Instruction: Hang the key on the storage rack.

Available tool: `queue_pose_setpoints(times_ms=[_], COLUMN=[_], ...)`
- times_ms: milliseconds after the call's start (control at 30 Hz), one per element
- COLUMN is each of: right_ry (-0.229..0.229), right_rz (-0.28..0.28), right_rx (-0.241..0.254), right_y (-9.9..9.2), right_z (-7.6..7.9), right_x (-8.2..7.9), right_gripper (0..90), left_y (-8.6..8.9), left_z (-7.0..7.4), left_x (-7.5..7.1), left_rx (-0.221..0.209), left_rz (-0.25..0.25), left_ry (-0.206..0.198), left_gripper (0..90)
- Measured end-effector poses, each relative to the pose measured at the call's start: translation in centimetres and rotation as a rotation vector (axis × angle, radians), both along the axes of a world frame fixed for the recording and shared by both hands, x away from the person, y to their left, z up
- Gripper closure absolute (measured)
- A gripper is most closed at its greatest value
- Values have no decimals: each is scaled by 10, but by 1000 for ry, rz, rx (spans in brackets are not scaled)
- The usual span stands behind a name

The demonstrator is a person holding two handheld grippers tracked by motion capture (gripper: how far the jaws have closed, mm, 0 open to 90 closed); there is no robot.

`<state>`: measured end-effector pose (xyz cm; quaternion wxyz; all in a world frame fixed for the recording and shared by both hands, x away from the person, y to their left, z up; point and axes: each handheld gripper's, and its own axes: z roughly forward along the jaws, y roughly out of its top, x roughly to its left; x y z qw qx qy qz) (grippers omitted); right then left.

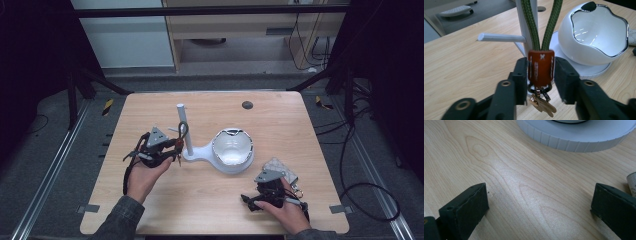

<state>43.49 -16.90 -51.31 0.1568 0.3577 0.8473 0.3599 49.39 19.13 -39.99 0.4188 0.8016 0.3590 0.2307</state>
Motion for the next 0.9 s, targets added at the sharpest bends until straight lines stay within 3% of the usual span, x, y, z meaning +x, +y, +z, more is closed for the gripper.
queue_pose_setpoints(times_ms=[233,433,600,833,900], right_ry=[0,2,4,6,11], right_rz=[1,-7,-7,-13,-6], right_rx=[0,0,2,3,-14], right_y=[0,0,0,0,1], right_z=[0,0,0,0,2], right_x=[0,0,0,0,1], right_gripper=[9,8,9,10,51], left_y=[5,24,43,53,53], left_z=[-17,-48,-74,-87,-89], left_x=[-5,-4,0,3,3], left_rx=[32,81,78,99,112], left_rz=[31,70,103,111,106], left_ry=[-9,38,82,123,129], left_gripper=[267,121,85,77,76])
